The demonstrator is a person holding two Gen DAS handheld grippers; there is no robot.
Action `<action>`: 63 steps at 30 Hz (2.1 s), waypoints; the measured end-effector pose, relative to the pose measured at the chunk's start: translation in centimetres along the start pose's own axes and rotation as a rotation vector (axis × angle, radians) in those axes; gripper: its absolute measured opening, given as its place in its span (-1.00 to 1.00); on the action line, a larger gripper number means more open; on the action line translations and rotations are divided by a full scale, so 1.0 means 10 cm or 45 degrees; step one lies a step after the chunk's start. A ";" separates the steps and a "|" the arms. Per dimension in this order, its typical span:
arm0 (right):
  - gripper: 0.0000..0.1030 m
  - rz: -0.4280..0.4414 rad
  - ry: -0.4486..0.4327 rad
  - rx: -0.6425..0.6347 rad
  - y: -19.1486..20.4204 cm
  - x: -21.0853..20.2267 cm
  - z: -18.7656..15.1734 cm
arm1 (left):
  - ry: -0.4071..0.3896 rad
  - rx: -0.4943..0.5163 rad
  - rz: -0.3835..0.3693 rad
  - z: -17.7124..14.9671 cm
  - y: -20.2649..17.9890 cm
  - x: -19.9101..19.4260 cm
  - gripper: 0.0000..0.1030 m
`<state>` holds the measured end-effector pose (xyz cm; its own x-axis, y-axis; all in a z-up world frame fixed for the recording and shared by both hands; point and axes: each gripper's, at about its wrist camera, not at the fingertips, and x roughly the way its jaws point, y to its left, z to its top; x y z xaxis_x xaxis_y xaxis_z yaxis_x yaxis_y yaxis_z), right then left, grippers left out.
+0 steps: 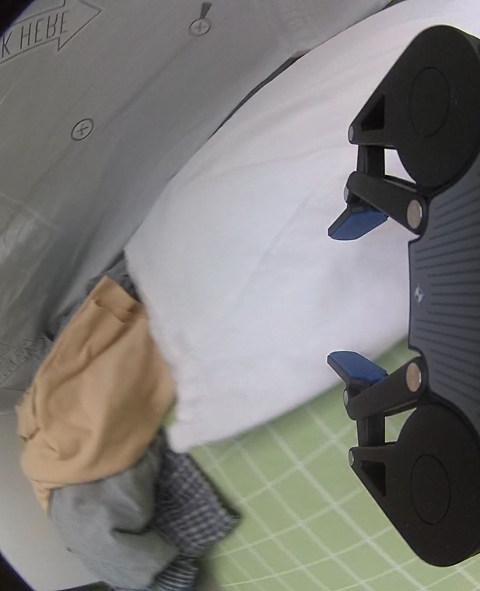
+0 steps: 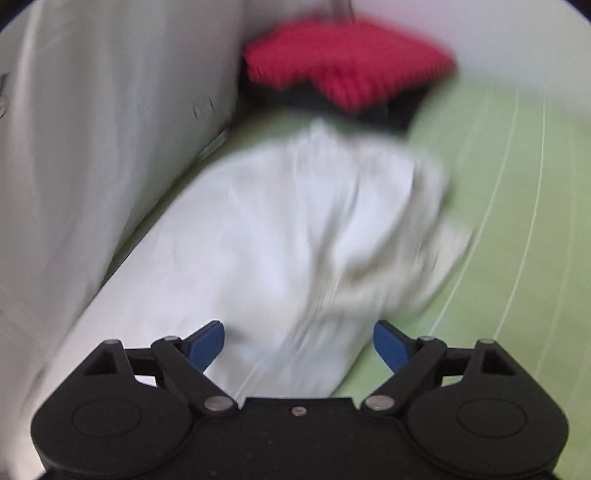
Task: Fold clothes
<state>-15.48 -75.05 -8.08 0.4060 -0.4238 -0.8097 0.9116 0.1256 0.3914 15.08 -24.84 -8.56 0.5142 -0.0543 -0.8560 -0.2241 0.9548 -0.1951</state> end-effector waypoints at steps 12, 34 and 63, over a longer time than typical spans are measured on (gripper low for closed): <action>-0.38 -0.023 0.015 -0.272 0.20 0.11 -0.36 | 0.070 -0.016 -0.161 -0.68 0.04 -0.72 0.31; 0.68 0.140 0.033 -0.375 -0.50 -0.42 -0.30 | -0.027 -0.156 -0.128 -1.02 1.06 -1.37 0.31; 0.80 -0.149 0.030 -0.685 1.04 -0.64 -1.96 | 0.119 0.115 -0.281 0.32 0.99 0.36 0.22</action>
<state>-7.36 -53.46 -7.39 0.2954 -0.4432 -0.8463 0.8525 0.5222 0.0240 17.39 -14.61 -12.06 0.4627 -0.2867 -0.8389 -0.0380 0.9390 -0.3418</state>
